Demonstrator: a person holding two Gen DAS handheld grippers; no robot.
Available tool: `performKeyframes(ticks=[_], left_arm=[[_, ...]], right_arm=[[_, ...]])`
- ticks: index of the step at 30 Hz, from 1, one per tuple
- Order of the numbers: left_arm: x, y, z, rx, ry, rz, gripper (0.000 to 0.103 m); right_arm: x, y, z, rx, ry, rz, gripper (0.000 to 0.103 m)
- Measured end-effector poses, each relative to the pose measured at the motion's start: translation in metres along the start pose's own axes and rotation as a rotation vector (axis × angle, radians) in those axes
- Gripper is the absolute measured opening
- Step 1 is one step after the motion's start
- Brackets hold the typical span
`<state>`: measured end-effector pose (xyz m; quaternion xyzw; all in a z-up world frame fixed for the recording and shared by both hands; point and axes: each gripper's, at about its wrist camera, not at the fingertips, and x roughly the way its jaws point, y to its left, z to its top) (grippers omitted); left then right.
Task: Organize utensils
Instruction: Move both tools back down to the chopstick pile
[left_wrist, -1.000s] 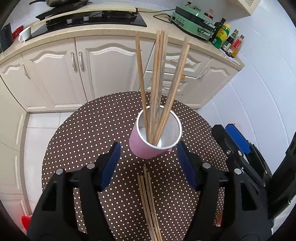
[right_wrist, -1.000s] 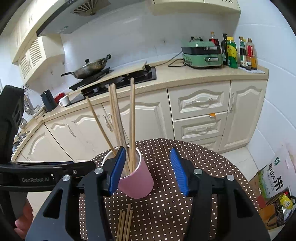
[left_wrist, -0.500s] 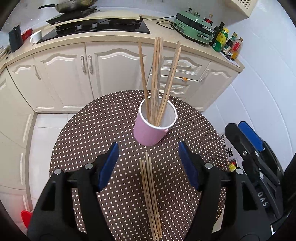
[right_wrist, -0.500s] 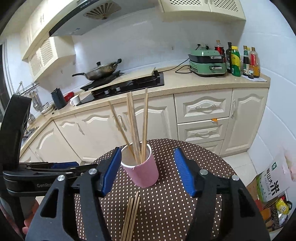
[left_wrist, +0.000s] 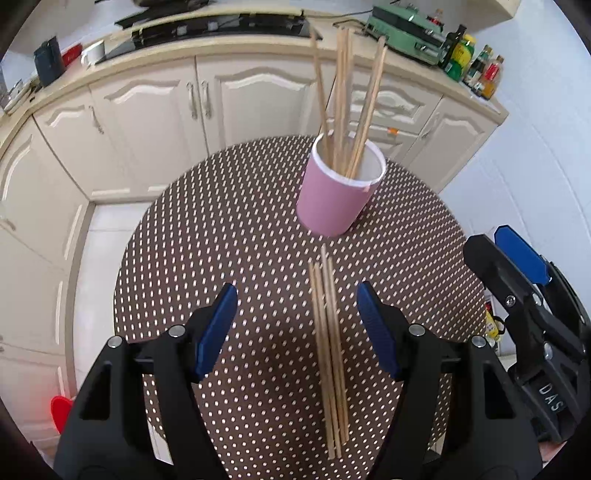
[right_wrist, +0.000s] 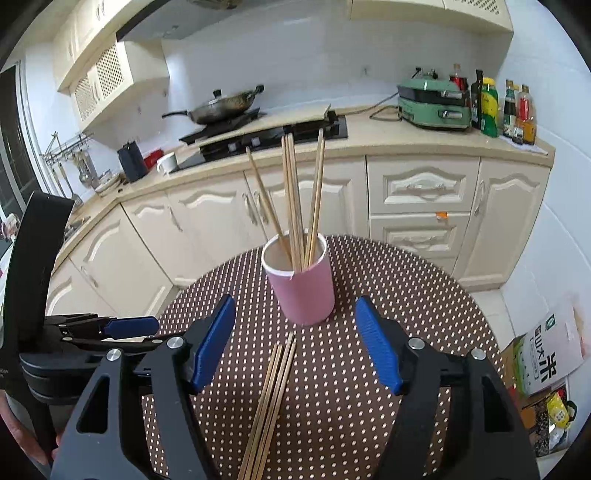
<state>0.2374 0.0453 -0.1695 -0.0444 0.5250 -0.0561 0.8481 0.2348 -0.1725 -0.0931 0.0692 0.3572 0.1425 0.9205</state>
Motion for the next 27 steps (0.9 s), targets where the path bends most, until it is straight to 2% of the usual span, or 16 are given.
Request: performKeyframes(ticks=[5, 14, 19, 27], left_arm=[[0.016, 0.005, -0.016, 0.009, 0.054, 0.047, 0.067], [0.045, 0.017, -0.041, 0.014, 0.15, 0.074, 0.067], [0.06, 0.021, -0.051, 0.008, 0.196, 0.07, 0.067], [0.081, 0.035, -0.053, 0.013, 0.249, 0.053, 0.067]], right_arm=[[0.017, 0.002, -0.02, -0.001, 0.08, 0.001, 0.067], [0.052, -0.003, -0.061, 0.015, 0.247, -0.042, 0.067], [0.07, -0.004, -0.079, 0.008, 0.339, -0.071, 0.067], [0.09, 0.001, -0.097, -0.021, 0.43, -0.096, 0.067]])
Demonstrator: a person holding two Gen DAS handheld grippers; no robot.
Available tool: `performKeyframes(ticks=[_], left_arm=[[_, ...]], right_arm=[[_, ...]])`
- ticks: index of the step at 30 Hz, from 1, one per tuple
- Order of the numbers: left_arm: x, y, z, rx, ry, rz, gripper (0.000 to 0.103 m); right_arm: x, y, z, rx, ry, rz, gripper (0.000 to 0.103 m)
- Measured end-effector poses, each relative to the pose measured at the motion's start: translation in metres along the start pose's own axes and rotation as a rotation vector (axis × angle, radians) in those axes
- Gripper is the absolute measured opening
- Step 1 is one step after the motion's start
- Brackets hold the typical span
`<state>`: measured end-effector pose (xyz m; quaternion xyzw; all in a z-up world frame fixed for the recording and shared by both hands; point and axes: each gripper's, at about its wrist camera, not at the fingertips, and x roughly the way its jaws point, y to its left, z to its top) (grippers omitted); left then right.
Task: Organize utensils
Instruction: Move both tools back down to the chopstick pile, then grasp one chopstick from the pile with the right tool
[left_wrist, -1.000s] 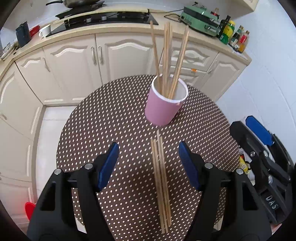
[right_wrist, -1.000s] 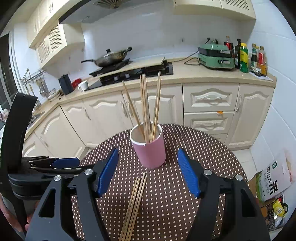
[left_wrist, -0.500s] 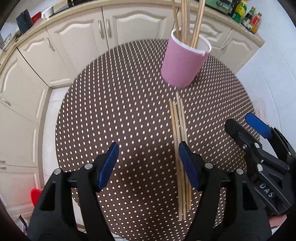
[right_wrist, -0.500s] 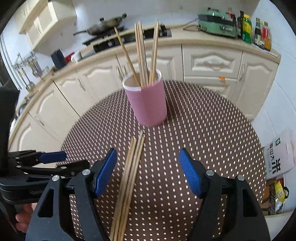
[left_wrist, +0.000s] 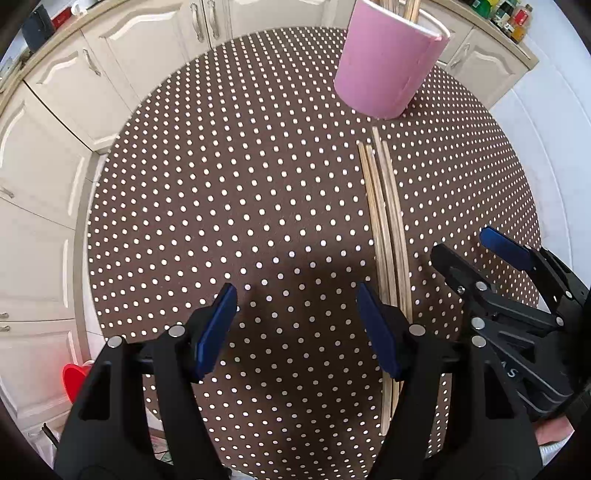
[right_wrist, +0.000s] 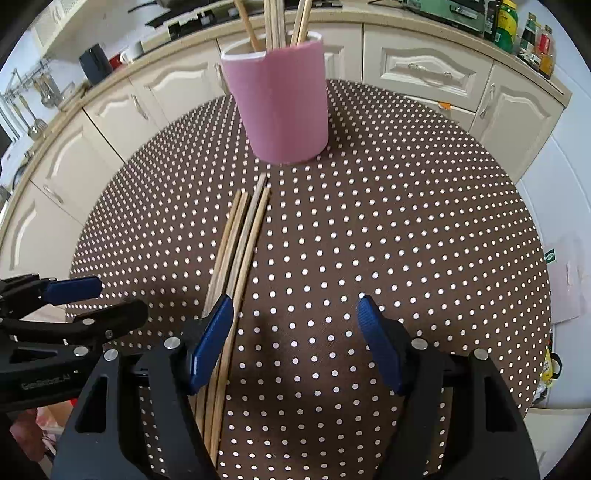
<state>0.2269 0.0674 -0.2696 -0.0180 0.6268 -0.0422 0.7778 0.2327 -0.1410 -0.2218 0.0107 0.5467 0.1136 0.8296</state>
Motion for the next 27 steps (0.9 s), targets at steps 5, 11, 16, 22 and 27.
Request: performKeyframes(ticks=[5, 11, 16, 22, 27], left_arm=[[0.01, 0.011, 0.004, -0.001, 0.026, -0.001, 0.067], [0.02, 0.023, 0.014, -0.004, 0.043, 0.0, 0.067], [0.028, 0.038, 0.029, 0.001, 0.037, 0.006, 0.067], [0.036, 0.046, 0.036, 0.002, 0.053, 0.003, 0.068], [0.037, 0.047, 0.031, -0.002, 0.048, -0.012, 0.068]], right_arm=[[0.013, 0.005, 0.002, -0.015, 0.045, -0.006, 0.067], [0.024, 0.011, 0.006, -0.039, 0.08, -0.02, 0.067], [0.036, 0.029, 0.017, -0.112, 0.146, -0.082, 0.065], [0.038, 0.037, 0.022, -0.127, 0.139, -0.081, 0.038], [0.039, 0.039, 0.03, -0.111, 0.146, -0.059, 0.007]])
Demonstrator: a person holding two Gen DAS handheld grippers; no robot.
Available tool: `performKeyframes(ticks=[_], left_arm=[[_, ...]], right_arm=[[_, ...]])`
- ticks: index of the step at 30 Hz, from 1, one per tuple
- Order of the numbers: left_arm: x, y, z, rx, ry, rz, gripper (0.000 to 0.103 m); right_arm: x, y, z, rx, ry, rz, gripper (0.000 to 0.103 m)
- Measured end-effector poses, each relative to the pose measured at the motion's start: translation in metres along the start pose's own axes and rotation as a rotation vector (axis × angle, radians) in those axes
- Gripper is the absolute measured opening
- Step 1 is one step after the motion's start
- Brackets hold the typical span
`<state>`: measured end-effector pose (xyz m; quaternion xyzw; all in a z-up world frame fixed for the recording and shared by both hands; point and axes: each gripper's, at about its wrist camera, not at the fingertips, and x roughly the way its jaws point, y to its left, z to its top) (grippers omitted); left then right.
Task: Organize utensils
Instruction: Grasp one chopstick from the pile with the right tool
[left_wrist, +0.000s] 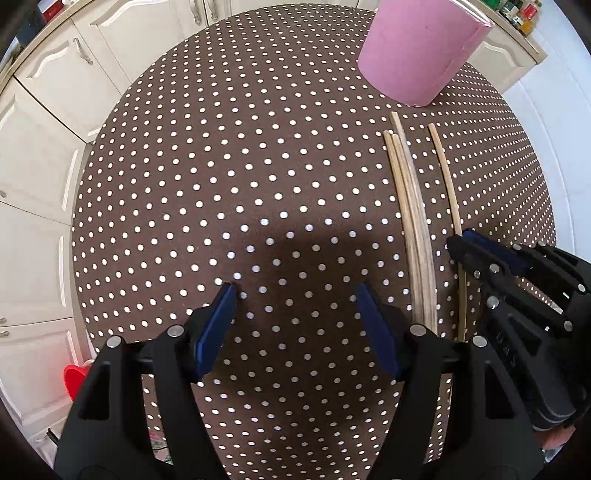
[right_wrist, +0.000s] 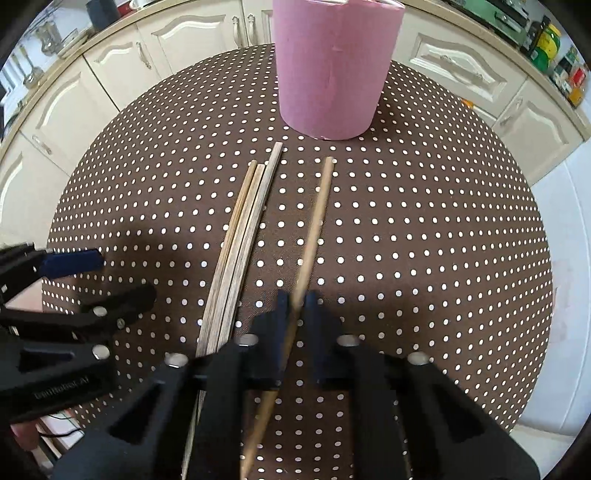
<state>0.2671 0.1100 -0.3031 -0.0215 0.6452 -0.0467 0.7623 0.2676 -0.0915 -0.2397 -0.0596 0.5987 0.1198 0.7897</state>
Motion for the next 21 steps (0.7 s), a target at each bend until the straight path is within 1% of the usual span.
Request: performKeyframes(ticks=[1, 4, 9, 14, 18, 21], left_arm=[[0.001, 0.001, 0.002, -0.005, 0.001, -0.001, 0.068], [0.001, -0.002, 0.001, -0.011, -0.001, -0.005, 0.068], [0.003, -0.024, -0.002, -0.011, -0.001, -0.005, 0.068], [0.005, -0.053, -0.012, 0.012, 0.004, 0.008, 0.068], [0.008, -0.075, -0.013, 0.035, 0.013, 0.015, 0.068], [0.011, -0.091, -0.013, 0.041, 0.016, 0.025, 0.069]], right_arm=[[0.0, -0.002, 0.001, 0.013, 0.0, 0.011, 0.006], [0.001, -0.017, 0.001, 0.063, 0.001, 0.067, 0.005], [0.001, -0.038, -0.001, 0.166, 0.01, 0.159, 0.005], [-0.002, -0.054, -0.012, 0.19, 0.018, 0.184, 0.005], [-0.004, -0.066, -0.023, 0.194, 0.023, 0.195, 0.005], [-0.005, -0.067, -0.024, 0.198, 0.025, 0.201, 0.005]])
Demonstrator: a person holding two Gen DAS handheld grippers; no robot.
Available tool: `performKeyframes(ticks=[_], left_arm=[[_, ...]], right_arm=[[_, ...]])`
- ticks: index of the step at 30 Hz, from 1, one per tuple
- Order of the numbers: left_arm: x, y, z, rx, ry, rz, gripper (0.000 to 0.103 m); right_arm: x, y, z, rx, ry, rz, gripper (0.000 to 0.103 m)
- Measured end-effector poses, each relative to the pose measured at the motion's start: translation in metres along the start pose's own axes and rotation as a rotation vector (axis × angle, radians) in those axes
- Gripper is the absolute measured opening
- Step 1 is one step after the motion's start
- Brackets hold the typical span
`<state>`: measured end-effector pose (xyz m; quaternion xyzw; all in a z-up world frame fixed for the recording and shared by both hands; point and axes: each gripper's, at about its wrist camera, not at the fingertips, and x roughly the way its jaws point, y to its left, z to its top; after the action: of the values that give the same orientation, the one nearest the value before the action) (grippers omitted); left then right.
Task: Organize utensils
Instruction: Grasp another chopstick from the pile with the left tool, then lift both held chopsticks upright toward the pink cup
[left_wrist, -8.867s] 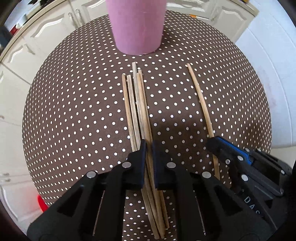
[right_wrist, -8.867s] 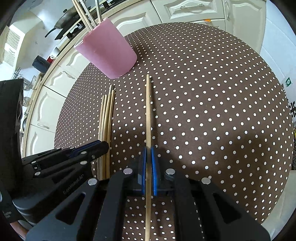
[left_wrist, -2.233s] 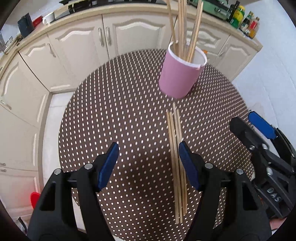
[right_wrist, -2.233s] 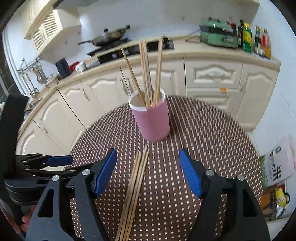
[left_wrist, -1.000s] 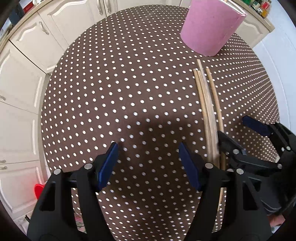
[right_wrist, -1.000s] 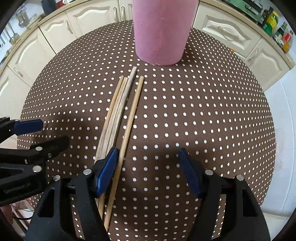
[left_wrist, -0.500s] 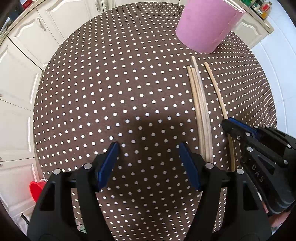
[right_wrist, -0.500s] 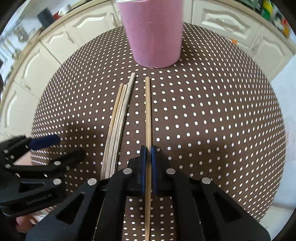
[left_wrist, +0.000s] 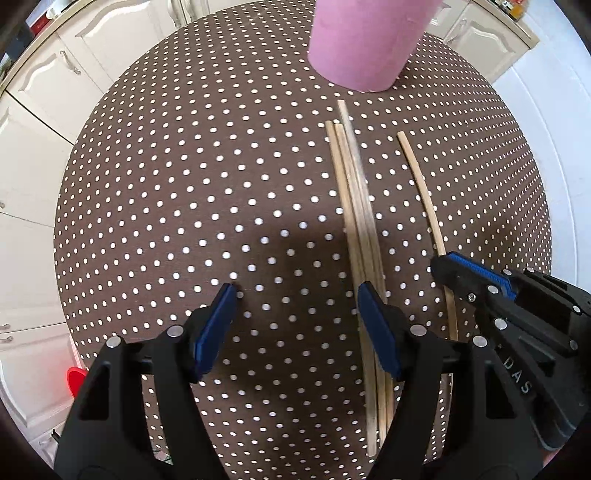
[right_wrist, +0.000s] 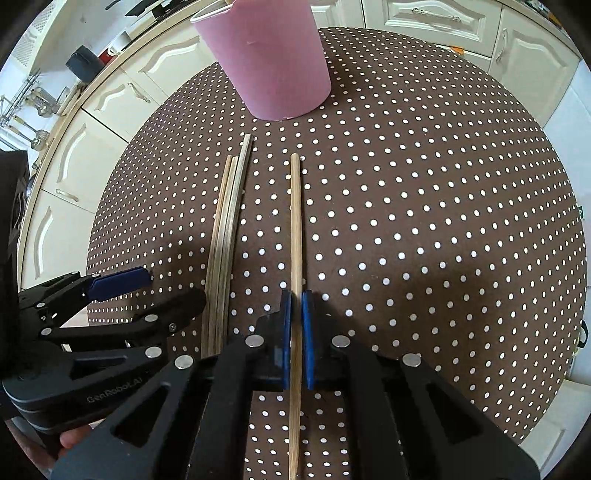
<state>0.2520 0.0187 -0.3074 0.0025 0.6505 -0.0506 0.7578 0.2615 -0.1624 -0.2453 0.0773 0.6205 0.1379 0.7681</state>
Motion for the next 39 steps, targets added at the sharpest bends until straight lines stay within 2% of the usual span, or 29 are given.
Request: performKeyframes(ticks=[3, 8, 10, 13, 16, 17, 18, 20, 23, 26, 27, 30, 39], left_arm=[[0.005, -0.02, 0.005, 0.002, -0.001, 0.037, 0.074], [0.008, -0.034, 0.016, 0.006, 0.006, 0.079, 0.077], [0.014, -0.045, 0.024, 0.007, 0.021, 0.12, 0.081], [0.02, -0.062, 0.033, 0.011, 0.027, 0.186, 0.082], [0.02, -0.078, 0.039, 0.021, 0.018, 0.214, 0.079], [0.018, -0.082, 0.04, 0.025, 0.011, 0.193, 0.069], [0.012, -0.088, 0.041, 0.027, 0.007, 0.164, 0.049], [0.008, -0.098, 0.039, 0.028, -0.003, 0.085, 0.025], [0.009, -0.114, 0.036, 0.051, -0.012, 0.092, 0.01], [0.007, -0.115, 0.032, 0.034, -0.005, 0.065, 0.006], [0.003, -0.103, 0.026, 0.031, -0.007, 0.056, 0.006], [-0.008, -0.1, 0.026, 0.015, -0.036, 0.029, 0.006], [-0.039, -0.096, 0.026, -0.005, -0.096, 0.025, 0.006]], right_arm=[[-0.011, -0.003, -0.018, 0.008, 0.002, 0.007, 0.005], [-0.018, -0.008, -0.025, 0.013, 0.006, 0.018, 0.005], [-0.02, -0.012, -0.027, 0.014, 0.009, 0.024, 0.005], [-0.023, -0.018, -0.027, 0.017, 0.009, 0.027, 0.005], [-0.028, -0.025, -0.028, 0.021, 0.003, 0.024, 0.005], [-0.029, -0.027, -0.027, 0.025, 0.002, 0.025, 0.005], [-0.03, -0.029, -0.026, 0.028, 0.001, 0.025, 0.005], [-0.034, -0.034, -0.026, 0.036, -0.003, 0.025, 0.005], [-0.039, -0.04, -0.028, 0.044, -0.012, 0.028, 0.005], [-0.042, -0.036, -0.028, 0.053, -0.026, 0.036, 0.005], [-0.043, -0.034, -0.028, 0.054, -0.03, 0.037, 0.005], [-0.047, -0.031, -0.022, 0.053, -0.045, 0.038, 0.005], [-0.053, -0.015, -0.012, 0.056, -0.089, 0.049, 0.005]])
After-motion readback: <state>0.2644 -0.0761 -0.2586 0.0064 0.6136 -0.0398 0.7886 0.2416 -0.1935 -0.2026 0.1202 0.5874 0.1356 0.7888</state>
